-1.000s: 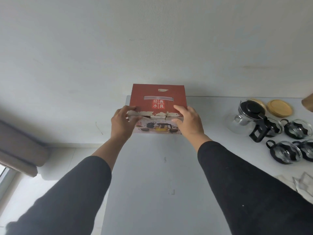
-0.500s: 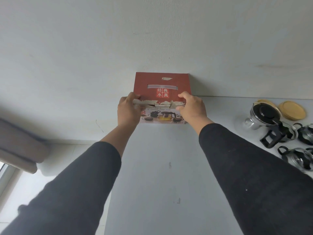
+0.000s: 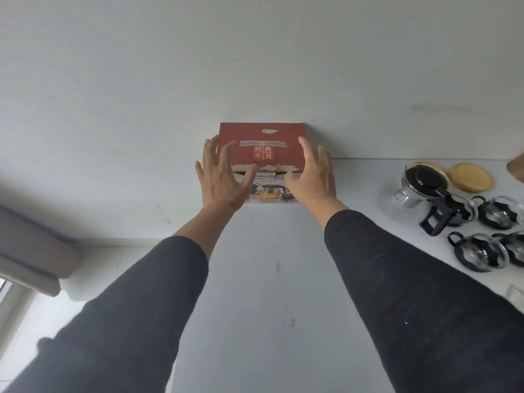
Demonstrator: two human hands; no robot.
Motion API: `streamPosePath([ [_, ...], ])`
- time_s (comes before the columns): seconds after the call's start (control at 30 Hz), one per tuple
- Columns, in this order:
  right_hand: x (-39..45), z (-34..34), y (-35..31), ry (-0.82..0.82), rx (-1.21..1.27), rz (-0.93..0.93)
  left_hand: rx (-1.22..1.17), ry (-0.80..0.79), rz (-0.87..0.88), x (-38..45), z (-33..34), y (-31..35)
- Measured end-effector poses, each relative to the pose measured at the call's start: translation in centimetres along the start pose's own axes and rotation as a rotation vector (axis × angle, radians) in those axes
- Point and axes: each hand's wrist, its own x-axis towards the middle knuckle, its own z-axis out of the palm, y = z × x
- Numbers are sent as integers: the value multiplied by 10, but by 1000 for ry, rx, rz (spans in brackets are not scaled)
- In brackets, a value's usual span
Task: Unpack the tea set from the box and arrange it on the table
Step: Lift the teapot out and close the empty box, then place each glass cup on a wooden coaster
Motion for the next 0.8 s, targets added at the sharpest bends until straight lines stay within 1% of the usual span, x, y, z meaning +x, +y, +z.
streamPosePath([
  [0.1,-14,-16,3,92,59,-26,-75,38,36,-6,-1,21],
  [0.33,-53,-71,35,144,11,-28,-275,36,80,-33,8,89],
  [0.53,-69,-140,81,228,-81,-92,-301,7,137,-58,14,168],
  [0.63,-77,-179,109,272,-66,-85,-307,-13,154,-75,23,214],
  [0.8,-96,-244,169,281,-50,-35,-340,-39,165,-122,47,293],
])
